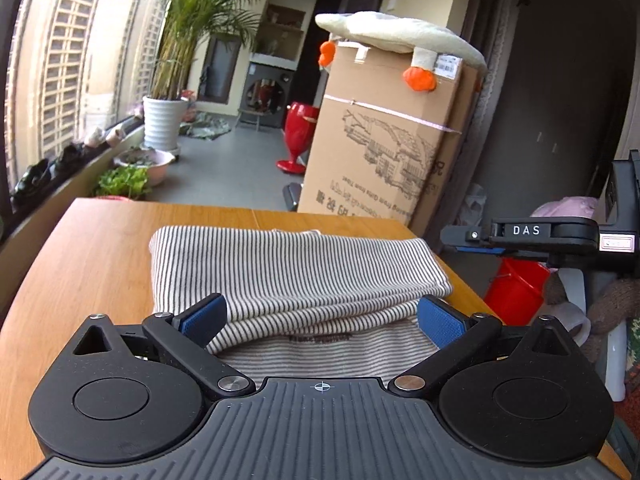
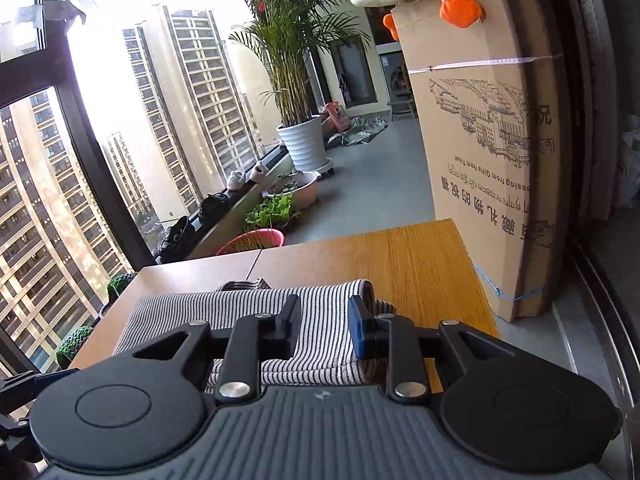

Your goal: Fold clothes

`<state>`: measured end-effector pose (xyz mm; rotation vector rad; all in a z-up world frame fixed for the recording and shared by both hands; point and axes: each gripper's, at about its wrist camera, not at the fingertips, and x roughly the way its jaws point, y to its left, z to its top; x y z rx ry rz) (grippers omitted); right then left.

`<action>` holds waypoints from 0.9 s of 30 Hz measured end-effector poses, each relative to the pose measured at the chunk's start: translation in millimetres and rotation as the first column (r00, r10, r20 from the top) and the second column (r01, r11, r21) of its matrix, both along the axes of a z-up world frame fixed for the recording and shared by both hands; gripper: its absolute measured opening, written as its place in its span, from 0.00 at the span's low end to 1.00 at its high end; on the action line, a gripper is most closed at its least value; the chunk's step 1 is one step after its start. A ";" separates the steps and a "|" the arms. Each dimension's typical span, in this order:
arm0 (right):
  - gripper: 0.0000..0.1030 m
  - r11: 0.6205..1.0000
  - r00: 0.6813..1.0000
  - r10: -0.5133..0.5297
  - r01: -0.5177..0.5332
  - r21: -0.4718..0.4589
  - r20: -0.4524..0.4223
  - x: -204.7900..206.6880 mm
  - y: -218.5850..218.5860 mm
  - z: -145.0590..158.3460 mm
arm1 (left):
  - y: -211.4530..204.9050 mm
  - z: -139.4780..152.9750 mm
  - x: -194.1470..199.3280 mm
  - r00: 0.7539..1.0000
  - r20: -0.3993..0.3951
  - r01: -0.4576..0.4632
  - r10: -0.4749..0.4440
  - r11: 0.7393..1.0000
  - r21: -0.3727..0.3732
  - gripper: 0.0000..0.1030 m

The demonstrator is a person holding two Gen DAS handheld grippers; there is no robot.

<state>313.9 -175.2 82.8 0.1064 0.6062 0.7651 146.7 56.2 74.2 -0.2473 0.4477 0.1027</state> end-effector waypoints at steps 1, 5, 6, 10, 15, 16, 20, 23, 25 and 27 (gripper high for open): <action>0.32 1.000 1.000 0.014 -0.013 0.016 -0.021 1.6 3.9 -2.9 | 4.3 -6.7 13.2 1.000 -0.024 -0.006 0.006 1.000 0.003 1.00; 0.38 0.999 0.993 0.037 -0.038 -0.001 -0.114 16.1 20.1 -29.3 | 21.5 -43.6 53.7 0.984 -0.175 -0.052 0.045 0.998 -0.032 1.00; 0.35 0.999 0.992 0.039 -0.042 -0.020 -0.123 20.8 20.9 -35.0 | 20.3 -45.1 49.7 0.988 -0.150 -0.040 0.036 0.999 -0.025 1.00; 0.29 0.997 0.988 0.042 -0.052 -0.061 -0.150 34.2 26.3 -39.2 | 15.8 -45.2 39.3 0.991 -0.131 -0.031 0.030 0.999 -0.007 1.00; 0.29 0.984 0.990 0.136 -0.138 -0.110 -0.025 37.3 70.4 -6.6 | 22.6 -47.0 36.9 0.993 -0.111 -0.033 0.028 0.998 -0.051 1.00; 0.29 0.982 0.989 0.142 -0.145 -0.118 -0.032 43.0 82.6 -6.7 | 23.3 -47.0 36.7 0.993 -0.111 -0.033 0.027 0.998 -0.050 1.00; 0.31 0.972 0.987 0.151 -0.159 -0.175 -0.061 63.7 127.2 -17.6 | 24.7 -47.4 35.8 0.994 -0.107 -0.031 0.025 0.998 -0.055 1.00; 0.39 0.959 0.984 0.154 -0.171 -0.228 -0.087 76.1 153.6 -36.6 | 26.6 -47.8 34.3 0.995 -0.101 -0.029 0.023 0.997 -0.065 1.00; 0.39 0.953 0.982 0.157 -0.179 -0.243 -0.108 78.4 163.2 -47.6 | 27.1 -47.9 33.4 0.995 -0.101 -0.030 0.023 0.997 -0.066 1.00; 0.39 0.948 0.981 0.167 -0.187 -0.257 -0.097 76.0 169.3 -54.0 | 27.6 -47.9 33.5 0.995 -0.099 -0.030 0.023 0.997 -0.069 1.00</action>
